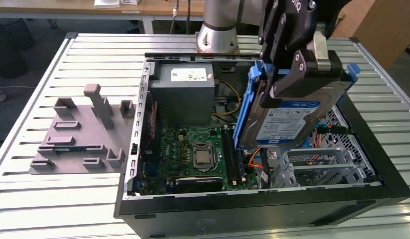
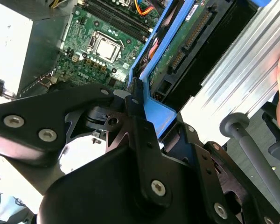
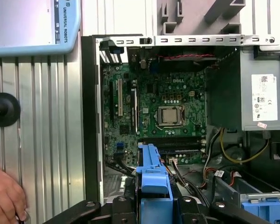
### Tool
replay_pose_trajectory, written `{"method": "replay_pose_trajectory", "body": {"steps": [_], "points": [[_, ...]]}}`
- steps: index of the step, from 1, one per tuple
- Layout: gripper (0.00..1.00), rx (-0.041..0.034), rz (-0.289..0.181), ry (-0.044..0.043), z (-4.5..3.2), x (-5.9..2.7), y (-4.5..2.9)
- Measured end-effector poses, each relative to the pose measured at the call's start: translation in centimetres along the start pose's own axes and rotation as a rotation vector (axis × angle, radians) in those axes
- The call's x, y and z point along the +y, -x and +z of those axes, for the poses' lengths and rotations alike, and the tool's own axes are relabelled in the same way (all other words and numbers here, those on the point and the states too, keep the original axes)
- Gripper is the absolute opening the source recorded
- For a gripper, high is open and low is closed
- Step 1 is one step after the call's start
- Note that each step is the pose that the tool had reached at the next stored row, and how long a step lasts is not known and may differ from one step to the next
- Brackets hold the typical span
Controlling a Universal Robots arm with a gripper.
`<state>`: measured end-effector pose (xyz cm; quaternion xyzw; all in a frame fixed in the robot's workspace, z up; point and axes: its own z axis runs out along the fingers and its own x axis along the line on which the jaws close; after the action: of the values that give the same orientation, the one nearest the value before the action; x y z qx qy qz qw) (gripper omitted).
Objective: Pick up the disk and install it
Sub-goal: 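Insert the disk into the insertion slot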
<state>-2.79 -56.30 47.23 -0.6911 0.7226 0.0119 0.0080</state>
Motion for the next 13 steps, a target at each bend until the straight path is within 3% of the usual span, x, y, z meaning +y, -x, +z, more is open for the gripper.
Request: {"method": "replay_pose_trajectory", "body": {"steps": [7,13], "points": [[0.36,-0.0002,0.0,0.0,0.21,-0.84,-0.8],[0.36,-0.0002,0.0,-0.0001,0.35,-1.85,-1.0]]}}
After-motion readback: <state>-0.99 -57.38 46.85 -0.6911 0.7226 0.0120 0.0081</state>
